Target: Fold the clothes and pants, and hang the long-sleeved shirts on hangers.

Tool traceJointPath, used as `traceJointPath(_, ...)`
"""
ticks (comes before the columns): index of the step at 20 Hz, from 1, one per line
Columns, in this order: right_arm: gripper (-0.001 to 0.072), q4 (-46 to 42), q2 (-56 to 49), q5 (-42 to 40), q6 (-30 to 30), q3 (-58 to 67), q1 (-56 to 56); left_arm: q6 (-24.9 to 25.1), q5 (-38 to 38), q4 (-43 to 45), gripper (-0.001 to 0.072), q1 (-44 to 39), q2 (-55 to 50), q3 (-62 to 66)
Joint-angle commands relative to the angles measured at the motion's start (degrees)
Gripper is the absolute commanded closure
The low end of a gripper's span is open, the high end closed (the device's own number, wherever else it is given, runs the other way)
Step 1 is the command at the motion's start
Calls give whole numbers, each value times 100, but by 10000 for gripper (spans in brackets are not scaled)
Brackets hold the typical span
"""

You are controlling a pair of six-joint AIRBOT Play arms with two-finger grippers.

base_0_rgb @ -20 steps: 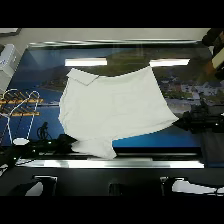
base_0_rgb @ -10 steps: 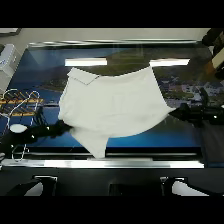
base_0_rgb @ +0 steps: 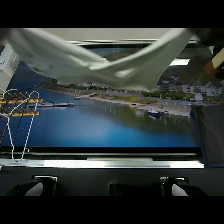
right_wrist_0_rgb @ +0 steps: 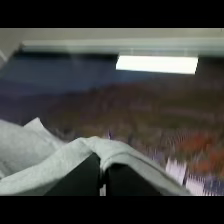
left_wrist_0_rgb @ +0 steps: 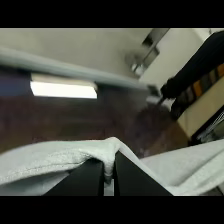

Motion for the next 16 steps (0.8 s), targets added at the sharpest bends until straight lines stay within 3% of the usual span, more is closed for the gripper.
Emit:
traceJointPath(1,681,-304,905,-175,551,1493,114,-896,-52,1025,691,7,337,2186)
traceJointPath(4,681,-1349,1799,-245,1722,1486,98,-1856,-146,2328,691,7,1104,2085)
traceJointPath(7,681,-2020,2020,-232,2389,1486,98,-2293,-317,2988,692,7,1622,1443)
traceJointPath(12,680,-1869,1226,358,2765,1021,101,-1882,-1679,3049,692,-17,1023,927)
traceJointPath(16,680,-1862,-9,1071,2796,-26,105,-1268,-1810,3047,692,-83,-404,553)
